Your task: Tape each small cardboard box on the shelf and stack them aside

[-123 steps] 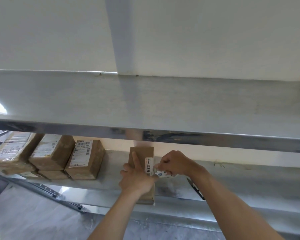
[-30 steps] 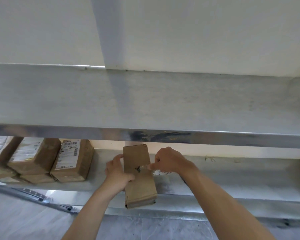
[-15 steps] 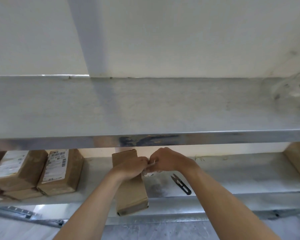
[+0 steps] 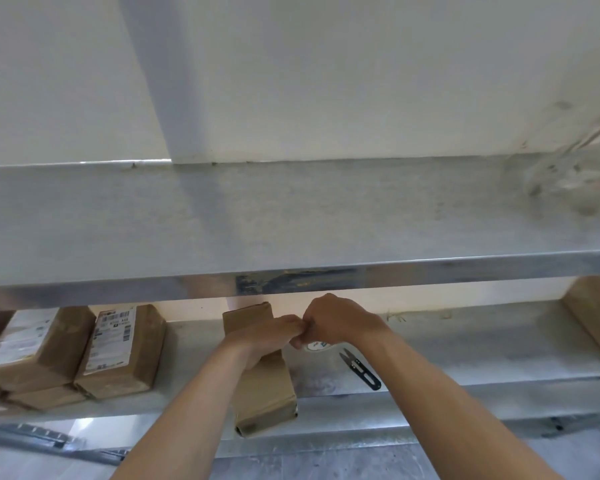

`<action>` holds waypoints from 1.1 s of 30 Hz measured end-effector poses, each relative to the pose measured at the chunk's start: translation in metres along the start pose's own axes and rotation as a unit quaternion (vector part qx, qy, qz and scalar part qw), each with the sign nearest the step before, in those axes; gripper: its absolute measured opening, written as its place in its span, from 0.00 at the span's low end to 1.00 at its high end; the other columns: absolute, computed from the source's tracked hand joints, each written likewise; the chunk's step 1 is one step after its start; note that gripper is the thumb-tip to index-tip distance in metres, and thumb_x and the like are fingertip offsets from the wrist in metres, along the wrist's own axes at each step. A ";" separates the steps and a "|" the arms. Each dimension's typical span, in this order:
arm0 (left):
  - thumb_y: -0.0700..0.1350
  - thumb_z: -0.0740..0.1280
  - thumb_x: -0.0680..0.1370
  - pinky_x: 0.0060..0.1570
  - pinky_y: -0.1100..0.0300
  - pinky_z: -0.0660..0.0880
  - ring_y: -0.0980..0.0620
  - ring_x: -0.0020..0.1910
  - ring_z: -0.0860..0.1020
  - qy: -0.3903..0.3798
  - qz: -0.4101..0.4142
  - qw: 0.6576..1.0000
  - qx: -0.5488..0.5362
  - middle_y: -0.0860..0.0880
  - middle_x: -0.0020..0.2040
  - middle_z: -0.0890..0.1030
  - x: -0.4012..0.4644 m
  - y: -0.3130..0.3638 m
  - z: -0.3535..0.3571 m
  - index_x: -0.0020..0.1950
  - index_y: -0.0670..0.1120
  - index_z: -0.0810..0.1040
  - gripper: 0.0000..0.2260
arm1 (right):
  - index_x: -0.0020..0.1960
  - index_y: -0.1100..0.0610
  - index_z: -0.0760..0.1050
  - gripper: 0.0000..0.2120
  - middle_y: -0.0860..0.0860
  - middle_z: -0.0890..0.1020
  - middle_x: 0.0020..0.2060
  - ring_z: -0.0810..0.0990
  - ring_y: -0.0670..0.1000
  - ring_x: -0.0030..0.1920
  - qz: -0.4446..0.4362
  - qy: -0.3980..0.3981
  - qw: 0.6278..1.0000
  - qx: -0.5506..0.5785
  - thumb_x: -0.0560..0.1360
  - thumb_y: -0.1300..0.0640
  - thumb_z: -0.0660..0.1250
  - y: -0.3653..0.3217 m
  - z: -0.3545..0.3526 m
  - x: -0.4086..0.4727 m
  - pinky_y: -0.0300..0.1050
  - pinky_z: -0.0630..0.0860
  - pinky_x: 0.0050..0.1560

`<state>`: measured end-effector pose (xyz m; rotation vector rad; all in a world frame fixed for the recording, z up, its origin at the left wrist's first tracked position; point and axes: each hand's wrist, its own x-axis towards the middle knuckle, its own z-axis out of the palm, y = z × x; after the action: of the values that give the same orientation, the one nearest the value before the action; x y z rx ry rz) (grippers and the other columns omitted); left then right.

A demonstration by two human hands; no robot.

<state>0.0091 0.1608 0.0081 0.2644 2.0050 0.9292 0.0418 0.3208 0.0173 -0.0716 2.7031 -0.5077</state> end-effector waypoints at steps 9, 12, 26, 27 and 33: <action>0.66 0.67 0.76 0.62 0.51 0.65 0.52 0.63 0.71 0.029 0.001 0.999 -0.034 0.54 0.58 0.79 0.004 -0.003 0.002 0.57 0.50 0.81 0.21 | 0.64 0.43 0.76 0.30 0.43 0.77 0.56 0.73 0.45 0.58 -0.018 0.053 0.982 0.181 0.65 0.37 0.78 0.028 0.005 -0.026 0.43 0.73 0.56; 0.60 0.66 0.80 0.67 0.53 0.65 0.52 0.63 0.72 0.015 0.007 0.998 -0.055 0.51 0.58 0.81 0.007 -0.006 0.001 0.57 0.47 0.80 0.18 | 0.65 0.41 0.73 0.25 0.43 0.75 0.63 0.73 0.45 0.63 0.060 0.135 0.915 0.375 0.71 0.52 0.77 0.063 0.022 -0.049 0.40 0.72 0.56; 0.55 0.64 0.83 0.67 0.57 0.64 0.49 0.62 0.73 -0.015 0.003 0.996 -0.090 0.44 0.62 0.80 0.012 -0.006 -0.004 0.63 0.44 0.79 0.17 | 0.50 0.61 0.77 0.08 0.59 0.80 0.49 0.80 0.61 0.52 0.235 0.079 0.968 0.046 0.75 0.58 0.65 0.078 0.111 -0.042 0.45 0.69 0.41; 0.54 0.64 0.83 0.62 0.59 0.65 0.50 0.59 0.73 -0.014 0.002 0.996 -0.090 0.44 0.63 0.80 0.010 -0.005 -0.004 0.64 0.43 0.78 0.17 | 0.53 0.63 0.77 0.09 0.60 0.79 0.51 0.80 0.61 0.52 0.232 0.084 0.968 0.043 0.76 0.58 0.65 0.078 0.111 -0.042 0.45 0.70 0.42; 0.55 0.63 0.83 0.49 0.60 0.64 0.56 0.49 0.69 -0.012 -0.010 0.996 -0.093 0.47 0.59 0.80 0.005 0.000 -0.003 0.66 0.41 0.77 0.20 | 0.52 0.63 0.74 0.09 0.59 0.73 0.47 0.74 0.59 0.43 0.226 0.080 0.968 0.077 0.81 0.57 0.62 0.073 0.111 -0.053 0.44 0.65 0.39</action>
<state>0.0036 0.1618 0.0064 0.1515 1.8816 1.0874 0.1347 0.3582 -0.0849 0.6379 2.6962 -0.5952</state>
